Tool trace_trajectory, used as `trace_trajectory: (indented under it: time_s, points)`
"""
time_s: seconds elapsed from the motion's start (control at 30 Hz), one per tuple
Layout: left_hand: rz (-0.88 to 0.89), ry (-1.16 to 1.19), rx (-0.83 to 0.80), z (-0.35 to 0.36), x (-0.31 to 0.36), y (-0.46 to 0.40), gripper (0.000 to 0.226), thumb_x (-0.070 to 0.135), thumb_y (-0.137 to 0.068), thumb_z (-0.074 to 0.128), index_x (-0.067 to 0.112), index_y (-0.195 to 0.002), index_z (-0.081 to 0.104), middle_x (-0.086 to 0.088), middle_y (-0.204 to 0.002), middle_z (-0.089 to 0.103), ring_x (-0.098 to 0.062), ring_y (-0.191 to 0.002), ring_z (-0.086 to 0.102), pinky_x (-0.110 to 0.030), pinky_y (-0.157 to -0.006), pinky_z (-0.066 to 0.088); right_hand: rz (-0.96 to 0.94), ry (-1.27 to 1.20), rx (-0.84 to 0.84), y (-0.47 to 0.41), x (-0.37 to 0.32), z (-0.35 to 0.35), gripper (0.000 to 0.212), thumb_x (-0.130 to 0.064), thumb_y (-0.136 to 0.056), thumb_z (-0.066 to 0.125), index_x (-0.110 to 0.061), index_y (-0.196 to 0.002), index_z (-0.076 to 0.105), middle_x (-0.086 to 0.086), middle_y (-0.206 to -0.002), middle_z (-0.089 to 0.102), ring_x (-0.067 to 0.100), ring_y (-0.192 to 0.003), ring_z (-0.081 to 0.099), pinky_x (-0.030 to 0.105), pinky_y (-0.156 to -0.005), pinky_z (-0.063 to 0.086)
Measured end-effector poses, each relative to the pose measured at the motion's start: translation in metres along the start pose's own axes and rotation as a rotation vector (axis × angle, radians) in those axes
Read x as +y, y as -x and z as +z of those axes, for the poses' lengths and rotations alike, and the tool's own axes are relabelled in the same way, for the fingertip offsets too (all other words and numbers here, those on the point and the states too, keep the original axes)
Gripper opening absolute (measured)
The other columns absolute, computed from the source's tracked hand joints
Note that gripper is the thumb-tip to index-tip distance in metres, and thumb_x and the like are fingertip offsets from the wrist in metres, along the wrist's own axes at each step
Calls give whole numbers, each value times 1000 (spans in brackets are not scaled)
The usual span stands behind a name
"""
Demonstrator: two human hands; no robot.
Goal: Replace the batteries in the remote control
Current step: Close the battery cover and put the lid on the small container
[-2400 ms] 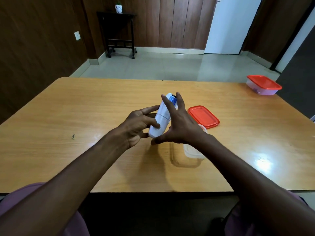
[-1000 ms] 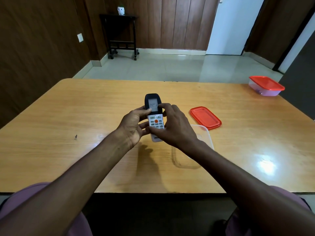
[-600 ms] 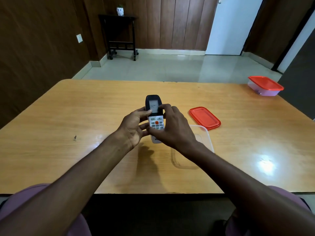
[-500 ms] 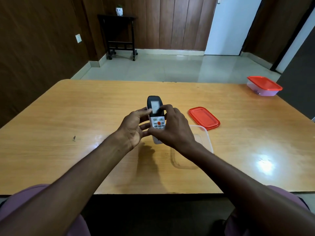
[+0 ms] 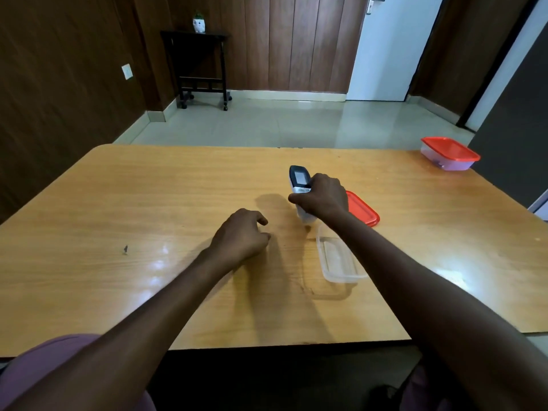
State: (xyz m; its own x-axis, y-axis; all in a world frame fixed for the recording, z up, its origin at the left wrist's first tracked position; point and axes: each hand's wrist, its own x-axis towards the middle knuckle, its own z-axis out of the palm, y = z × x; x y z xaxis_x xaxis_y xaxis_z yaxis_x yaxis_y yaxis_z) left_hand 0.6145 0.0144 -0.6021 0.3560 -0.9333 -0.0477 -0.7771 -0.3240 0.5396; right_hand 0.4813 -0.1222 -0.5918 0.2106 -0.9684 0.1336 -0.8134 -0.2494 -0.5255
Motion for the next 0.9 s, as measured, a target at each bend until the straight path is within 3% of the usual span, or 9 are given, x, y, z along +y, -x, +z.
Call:
trace_trajectory:
  time_s: [0.2,0.43,0.63,0.8,0.9]
  points:
    - [1,-216,-55,2,-4,-2,42,36,-86,67,26,-126,65,-1,-131,54,-24,-120,56,-34,-87,47,73,140,-82,-33,1,5,57,-46,-75,78,-11,-117,62,10,-115,66,29,-102,63,31,-68,40]
    - [10,-235,-35,5,-6,-7,42,35,-84,68,26,-125,67,0,-129,56,-24,-116,58,-32,-79,43,60,199,-60,-48,-4,12,39,-36,-71,78,-13,-97,60,10,-105,67,27,-83,56,30,-64,40]
    - [32,-244,-37,5,-8,-9,42,38,-84,68,24,-124,66,0,-127,56,-24,-115,57,-32,-78,41,42,214,-78,-48,-1,7,45,-39,-76,76,-12,-108,63,5,-94,57,27,-84,55,30,-64,40]
    - [37,-262,-29,7,-10,-8,42,39,-85,67,25,-124,65,0,-129,55,-23,-116,57,-32,-77,39,-3,168,-19,-34,16,-11,28,-36,-78,66,-13,-71,52,6,-78,58,31,-73,53,27,-50,28]
    - [45,-277,-34,10,-9,-7,46,43,-86,66,24,-128,63,0,-132,54,-23,-119,56,-32,-80,40,-11,185,51,-23,44,-21,30,-37,-78,68,-8,-84,68,10,-85,68,34,-83,62,33,-60,48]
